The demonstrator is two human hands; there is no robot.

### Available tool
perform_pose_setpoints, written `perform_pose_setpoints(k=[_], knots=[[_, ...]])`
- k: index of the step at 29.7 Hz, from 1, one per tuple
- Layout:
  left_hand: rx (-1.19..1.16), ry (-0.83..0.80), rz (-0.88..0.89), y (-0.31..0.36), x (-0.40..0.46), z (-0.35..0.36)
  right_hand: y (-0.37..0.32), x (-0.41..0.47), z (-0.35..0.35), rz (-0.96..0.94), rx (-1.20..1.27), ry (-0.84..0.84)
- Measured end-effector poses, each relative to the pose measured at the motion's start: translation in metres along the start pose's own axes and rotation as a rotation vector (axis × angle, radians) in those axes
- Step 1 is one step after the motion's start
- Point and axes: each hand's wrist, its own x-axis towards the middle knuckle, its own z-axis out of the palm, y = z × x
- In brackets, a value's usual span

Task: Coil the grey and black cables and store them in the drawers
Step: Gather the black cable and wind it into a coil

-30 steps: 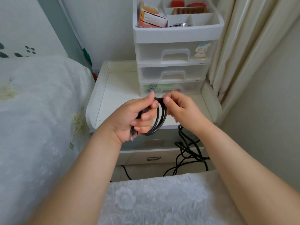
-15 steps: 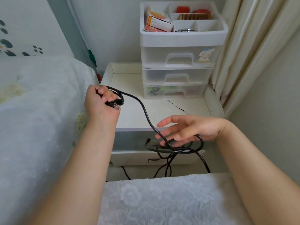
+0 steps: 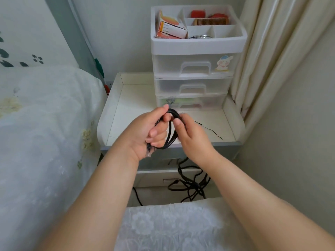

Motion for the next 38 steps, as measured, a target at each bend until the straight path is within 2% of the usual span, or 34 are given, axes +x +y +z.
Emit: perform_pose_setpoints(k=[3,7,9,12,16,21,25,28,30,34,36,38], knots=[[0.100,-0.071,-0.061,0.006,-0.004,-0.006,0.001,0.005,-0.015,-0.105,-0.062,0.124],[0.168,-0.220,-0.141,0.006,-0.008,-0.003,0.005,0.007,-0.028,-0.160,-0.176,0.123],[0.159,-0.256,-0.155,0.005,-0.007,-0.001,0.006,0.009,-0.029,-0.113,0.001,0.066],[0.110,-0.306,-0.153,0.005,-0.007,0.000,0.005,0.010,-0.035,-0.008,0.375,-0.110],[0.094,-0.340,-0.088,0.005,-0.010,0.001,0.003,0.011,-0.036,0.089,0.602,-0.182],[-0.075,-0.279,0.062,0.006,-0.009,0.006,0.000,0.009,-0.023,0.173,0.723,-0.059],[-0.112,-0.055,0.208,0.003,-0.005,0.012,-0.002,0.005,-0.004,0.264,0.741,-0.029],[-0.263,0.045,0.279,0.003,0.000,0.016,-0.004,-0.004,0.013,0.333,0.806,-0.077],[-0.377,0.061,0.344,0.007,0.004,0.014,-0.005,-0.010,0.021,0.402,0.761,-0.132],[-0.488,0.098,0.469,0.014,0.007,0.008,0.002,-0.017,0.037,0.524,0.257,-0.274],[-0.525,0.118,0.500,0.016,0.007,0.007,0.007,-0.019,0.042,0.521,0.159,-0.229],[-0.559,0.143,0.539,0.019,0.008,0.003,0.009,-0.020,0.041,0.487,0.136,-0.105]])
